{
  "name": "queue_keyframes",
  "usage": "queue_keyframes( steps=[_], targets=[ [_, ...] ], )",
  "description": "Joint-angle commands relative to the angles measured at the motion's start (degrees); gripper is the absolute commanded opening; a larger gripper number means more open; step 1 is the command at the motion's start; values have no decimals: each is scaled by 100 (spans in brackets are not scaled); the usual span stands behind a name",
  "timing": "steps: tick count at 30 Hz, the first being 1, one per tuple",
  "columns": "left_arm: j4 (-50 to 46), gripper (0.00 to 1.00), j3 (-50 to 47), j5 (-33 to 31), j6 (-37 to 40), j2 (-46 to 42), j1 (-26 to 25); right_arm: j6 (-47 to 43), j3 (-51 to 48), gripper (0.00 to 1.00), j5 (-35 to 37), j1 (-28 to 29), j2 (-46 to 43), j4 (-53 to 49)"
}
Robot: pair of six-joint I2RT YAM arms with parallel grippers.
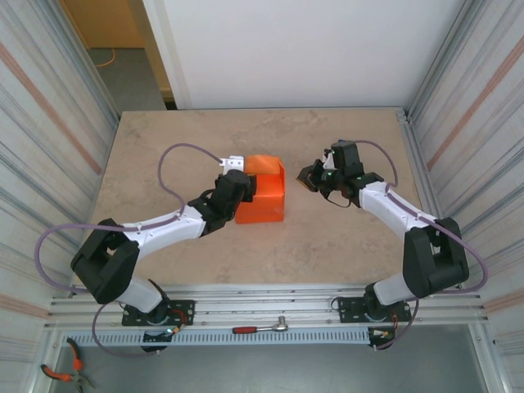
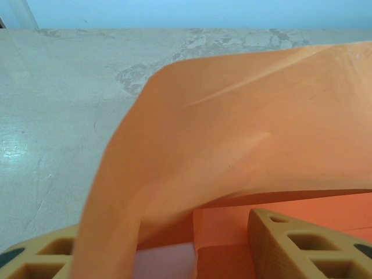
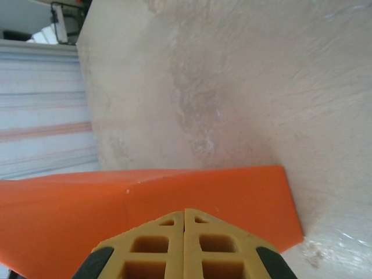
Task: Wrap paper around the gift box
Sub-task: Fold the seventh fold of the wrapping paper on the gift box.
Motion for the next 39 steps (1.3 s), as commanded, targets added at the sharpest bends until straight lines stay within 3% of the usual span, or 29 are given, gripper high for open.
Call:
queue_keyframes(
  steps=[1,29,39],
  targets=[
    [-499,57,1,-111,71,78,-53,144,256,0,-113,95,154,275],
    [-543,56,32,-177,17,141,-126,151,713,0,-182,984,706,402],
    [-559,56,14,-206,-7,132,-143,-850,1089,0,544,1382,837,-804]
  ],
)
